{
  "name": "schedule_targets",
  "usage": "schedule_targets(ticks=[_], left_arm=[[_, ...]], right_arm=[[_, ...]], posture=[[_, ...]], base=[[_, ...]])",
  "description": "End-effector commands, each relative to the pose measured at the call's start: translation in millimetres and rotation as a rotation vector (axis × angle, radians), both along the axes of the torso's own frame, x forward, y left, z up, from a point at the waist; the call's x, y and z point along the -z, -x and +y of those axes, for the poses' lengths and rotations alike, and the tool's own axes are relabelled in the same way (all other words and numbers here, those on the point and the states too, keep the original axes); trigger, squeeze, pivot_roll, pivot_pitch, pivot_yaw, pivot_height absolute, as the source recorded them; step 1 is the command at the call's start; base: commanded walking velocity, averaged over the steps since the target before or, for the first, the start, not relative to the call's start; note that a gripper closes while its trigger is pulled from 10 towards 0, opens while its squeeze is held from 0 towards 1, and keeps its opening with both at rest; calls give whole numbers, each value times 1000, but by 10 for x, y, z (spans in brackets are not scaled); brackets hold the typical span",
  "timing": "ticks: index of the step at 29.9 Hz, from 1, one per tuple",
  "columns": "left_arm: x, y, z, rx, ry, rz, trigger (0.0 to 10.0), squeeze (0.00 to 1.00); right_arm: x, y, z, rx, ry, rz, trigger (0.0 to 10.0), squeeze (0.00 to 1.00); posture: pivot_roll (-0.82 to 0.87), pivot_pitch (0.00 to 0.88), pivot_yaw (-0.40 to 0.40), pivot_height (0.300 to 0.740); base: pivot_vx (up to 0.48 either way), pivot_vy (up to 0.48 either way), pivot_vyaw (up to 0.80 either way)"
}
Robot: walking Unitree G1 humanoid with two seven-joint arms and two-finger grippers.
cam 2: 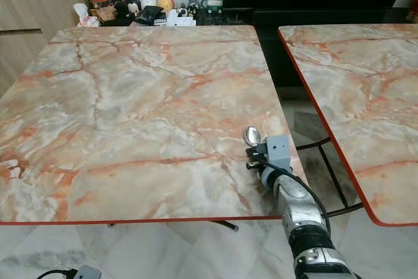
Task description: Setting the table
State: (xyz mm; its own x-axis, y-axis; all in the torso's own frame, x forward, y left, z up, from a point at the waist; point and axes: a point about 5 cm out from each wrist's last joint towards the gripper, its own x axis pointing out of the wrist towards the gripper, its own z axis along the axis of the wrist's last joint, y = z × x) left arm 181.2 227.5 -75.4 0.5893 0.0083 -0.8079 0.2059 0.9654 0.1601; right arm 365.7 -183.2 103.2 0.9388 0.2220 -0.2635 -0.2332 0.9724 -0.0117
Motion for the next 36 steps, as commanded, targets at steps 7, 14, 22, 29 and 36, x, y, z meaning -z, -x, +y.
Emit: schedule_targets(ticks=[7,14,22,29,36], left_arm=[[22,55,27,-5,0,25,10000,0],[26,58,17,-11,5,24,10000,0],[39,85,17,-16,6,31,10000,0],[30,70,34,-12,-12,31,10000,0],[33,67,12,-17,-4,24,10000,0]], right_arm=[[222,103,31,-18,30,92,0,0],[250,124,18,-22,53,99,0,0],[155,102,-54,87,39,-2,0,0],[-228,45,-24,174,71,-263,10000,0],[-641,33,65,150,158,-464,10000,0]], posture=[[27,121,30,740],[26,135,30,740],[29,144,30,740],[25,150,34,740],[1,137,27,740]], base=[[0,0,0],[0,0,0],[0,0,0],[0,0,0],[0,0,0]])
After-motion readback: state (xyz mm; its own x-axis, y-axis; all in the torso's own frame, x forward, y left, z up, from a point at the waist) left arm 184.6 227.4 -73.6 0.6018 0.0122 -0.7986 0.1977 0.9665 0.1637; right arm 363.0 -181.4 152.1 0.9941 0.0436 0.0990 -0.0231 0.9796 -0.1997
